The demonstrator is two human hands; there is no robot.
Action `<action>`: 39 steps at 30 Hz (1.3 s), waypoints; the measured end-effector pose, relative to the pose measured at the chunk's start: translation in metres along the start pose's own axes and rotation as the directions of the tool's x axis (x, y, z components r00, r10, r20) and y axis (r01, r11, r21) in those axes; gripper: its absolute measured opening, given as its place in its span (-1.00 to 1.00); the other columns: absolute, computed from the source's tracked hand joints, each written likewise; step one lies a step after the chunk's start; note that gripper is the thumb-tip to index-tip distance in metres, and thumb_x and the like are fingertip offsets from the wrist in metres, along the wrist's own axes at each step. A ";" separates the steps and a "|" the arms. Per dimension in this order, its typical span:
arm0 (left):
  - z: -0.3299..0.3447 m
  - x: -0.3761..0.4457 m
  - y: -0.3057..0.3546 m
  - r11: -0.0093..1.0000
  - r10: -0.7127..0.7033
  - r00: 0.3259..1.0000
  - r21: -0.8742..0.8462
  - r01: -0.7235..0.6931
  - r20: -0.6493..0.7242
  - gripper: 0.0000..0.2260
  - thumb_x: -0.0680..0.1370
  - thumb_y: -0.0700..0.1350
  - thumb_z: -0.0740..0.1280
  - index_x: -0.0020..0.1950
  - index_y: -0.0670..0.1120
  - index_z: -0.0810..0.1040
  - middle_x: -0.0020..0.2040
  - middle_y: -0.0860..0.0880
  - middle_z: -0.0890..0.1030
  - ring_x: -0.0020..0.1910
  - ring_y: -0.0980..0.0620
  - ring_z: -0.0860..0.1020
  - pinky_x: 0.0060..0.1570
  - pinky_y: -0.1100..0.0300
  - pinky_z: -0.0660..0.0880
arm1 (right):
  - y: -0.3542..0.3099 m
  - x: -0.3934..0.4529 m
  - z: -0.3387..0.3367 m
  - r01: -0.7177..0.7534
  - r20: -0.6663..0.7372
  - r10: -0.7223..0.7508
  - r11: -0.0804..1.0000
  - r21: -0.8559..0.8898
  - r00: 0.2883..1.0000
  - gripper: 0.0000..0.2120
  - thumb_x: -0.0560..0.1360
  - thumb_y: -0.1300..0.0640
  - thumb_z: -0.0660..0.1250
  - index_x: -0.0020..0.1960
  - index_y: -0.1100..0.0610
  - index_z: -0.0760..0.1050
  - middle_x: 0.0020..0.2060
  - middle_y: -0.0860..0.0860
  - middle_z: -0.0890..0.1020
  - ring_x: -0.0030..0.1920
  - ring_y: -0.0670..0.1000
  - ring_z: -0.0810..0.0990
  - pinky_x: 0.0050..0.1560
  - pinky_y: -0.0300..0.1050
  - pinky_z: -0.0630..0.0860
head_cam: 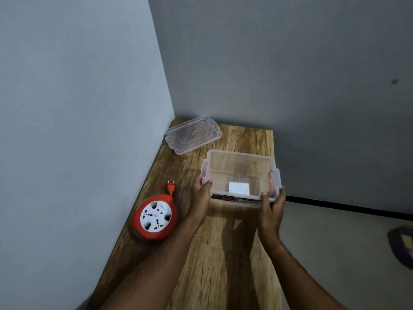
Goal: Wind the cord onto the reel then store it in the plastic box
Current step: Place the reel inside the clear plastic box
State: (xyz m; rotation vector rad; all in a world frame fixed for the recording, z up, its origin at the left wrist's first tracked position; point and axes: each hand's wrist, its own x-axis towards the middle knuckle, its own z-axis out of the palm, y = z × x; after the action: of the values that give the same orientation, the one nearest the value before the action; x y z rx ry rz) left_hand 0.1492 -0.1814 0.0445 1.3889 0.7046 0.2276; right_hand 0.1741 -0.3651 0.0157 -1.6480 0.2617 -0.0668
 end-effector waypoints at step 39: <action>-0.163 -0.041 0.004 0.993 0.112 0.944 0.065 -0.097 -0.310 -0.53 0.71 -0.08 0.27 0.63 -0.04 0.31 0.58 0.00 0.42 0.55 0.01 0.38 0.53 0.08 0.31 | -0.039 -0.124 0.102 0.411 0.364 -0.365 0.910 -0.053 0.857 -0.46 0.63 0.14 0.29 0.57 0.06 0.22 0.49 -0.04 0.33 0.49 -0.07 0.31 0.47 0.14 0.35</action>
State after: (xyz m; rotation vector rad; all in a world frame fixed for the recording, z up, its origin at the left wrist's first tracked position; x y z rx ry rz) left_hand 0.0245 -0.0691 0.0581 1.4546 0.9034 0.5271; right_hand 0.0790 -0.2366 0.0581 -1.7878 -0.3510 -0.0641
